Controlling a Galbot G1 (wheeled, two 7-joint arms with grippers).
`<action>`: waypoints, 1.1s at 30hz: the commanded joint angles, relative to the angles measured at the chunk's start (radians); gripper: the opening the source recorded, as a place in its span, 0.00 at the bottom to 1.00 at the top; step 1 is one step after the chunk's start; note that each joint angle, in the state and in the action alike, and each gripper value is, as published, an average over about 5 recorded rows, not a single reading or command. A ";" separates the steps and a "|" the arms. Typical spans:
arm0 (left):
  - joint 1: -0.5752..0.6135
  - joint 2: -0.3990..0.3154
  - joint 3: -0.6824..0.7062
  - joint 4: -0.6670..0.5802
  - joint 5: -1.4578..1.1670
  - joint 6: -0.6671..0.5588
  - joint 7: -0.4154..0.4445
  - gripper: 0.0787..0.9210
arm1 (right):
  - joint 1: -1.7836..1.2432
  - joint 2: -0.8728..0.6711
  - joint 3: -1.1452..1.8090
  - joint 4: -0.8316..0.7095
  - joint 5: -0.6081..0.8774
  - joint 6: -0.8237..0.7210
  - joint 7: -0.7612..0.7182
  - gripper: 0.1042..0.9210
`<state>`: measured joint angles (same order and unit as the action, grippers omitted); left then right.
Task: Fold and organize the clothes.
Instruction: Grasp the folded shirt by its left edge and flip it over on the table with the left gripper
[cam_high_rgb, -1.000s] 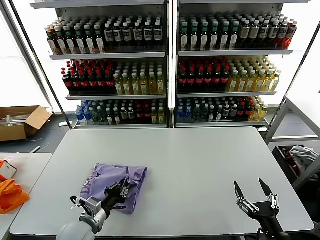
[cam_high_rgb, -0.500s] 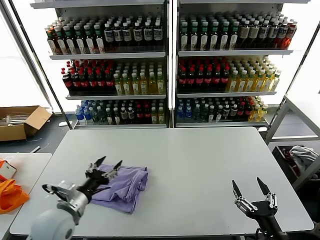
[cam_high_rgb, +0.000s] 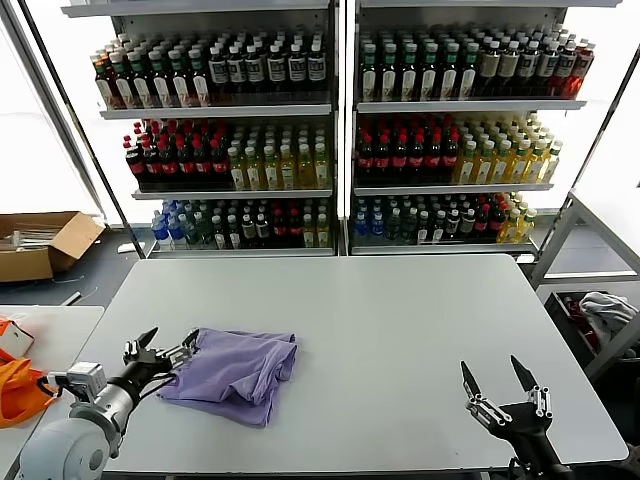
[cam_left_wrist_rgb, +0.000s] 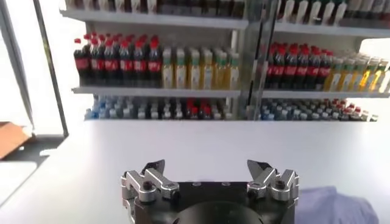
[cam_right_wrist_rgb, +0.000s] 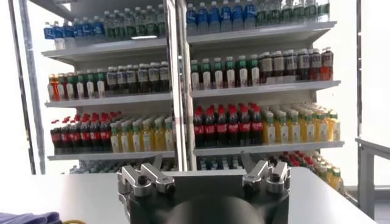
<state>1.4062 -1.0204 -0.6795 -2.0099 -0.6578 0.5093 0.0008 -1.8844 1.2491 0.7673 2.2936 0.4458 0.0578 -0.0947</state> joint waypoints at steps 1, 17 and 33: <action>-0.044 -0.053 0.125 0.133 -0.023 0.066 -0.004 0.88 | -0.004 0.002 0.001 0.002 -0.001 0.002 0.001 0.88; -0.082 -0.014 0.109 0.190 -0.025 0.033 -0.001 0.65 | -0.002 0.003 0.004 -0.006 0.013 0.010 0.000 0.88; -0.070 0.020 0.069 0.153 0.006 0.019 0.000 0.34 | -0.005 0.000 0.006 -0.001 0.012 0.008 0.000 0.88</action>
<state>1.3360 -1.0152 -0.6100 -1.8715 -0.6625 0.5280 -0.0021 -1.8904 1.2486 0.7737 2.2926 0.4569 0.0652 -0.0949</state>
